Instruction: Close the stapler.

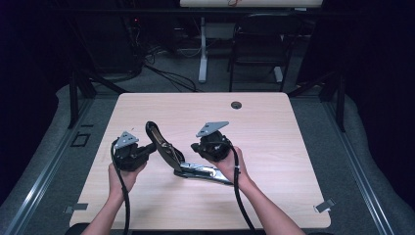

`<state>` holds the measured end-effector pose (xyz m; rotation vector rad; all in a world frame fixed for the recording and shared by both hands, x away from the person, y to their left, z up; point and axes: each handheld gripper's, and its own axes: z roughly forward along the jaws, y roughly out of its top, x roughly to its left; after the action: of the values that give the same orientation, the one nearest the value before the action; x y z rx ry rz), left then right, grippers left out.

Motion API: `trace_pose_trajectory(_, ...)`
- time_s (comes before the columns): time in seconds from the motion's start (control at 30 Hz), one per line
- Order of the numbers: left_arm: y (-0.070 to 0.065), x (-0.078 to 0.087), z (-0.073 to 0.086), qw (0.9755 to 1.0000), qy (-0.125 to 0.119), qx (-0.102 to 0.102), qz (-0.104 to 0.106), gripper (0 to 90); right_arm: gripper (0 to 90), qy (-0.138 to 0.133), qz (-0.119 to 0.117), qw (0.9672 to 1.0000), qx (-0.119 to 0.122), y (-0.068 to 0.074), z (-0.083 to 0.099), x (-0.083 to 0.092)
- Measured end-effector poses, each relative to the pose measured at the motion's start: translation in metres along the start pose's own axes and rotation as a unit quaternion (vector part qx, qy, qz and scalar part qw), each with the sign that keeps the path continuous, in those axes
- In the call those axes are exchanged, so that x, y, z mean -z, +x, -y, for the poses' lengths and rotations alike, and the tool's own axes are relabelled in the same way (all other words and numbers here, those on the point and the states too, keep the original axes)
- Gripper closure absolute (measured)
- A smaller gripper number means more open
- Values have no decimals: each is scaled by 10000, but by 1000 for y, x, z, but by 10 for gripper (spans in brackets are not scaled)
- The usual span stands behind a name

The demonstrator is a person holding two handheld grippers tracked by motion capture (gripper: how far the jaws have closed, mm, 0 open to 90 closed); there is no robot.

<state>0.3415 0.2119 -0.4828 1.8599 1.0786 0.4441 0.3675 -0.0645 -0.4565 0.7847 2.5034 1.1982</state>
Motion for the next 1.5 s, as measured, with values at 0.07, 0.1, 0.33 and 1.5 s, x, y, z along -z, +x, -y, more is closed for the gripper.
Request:
trace_pose_trajectory(0.07,-2,-2,0,10000,-11,-27,33,900,900,-3,-1,10000,8,0,-1,1)
trace_pose_trajectory(0.1,-4,-2,0,10000,4,-35,43,900,900,-5,2,10000,23,-1,-1,2)
trace_pose_trajectory(0.33,-10,-8,0,9997,79,-169,142,900,900,-113,0,9999,47,0,-7,5)
trace_pose_trajectory(1.5,-19,-21,4,9961,538,-442,532,899,900,-488,-53,9985,-232,-8,-7,21)
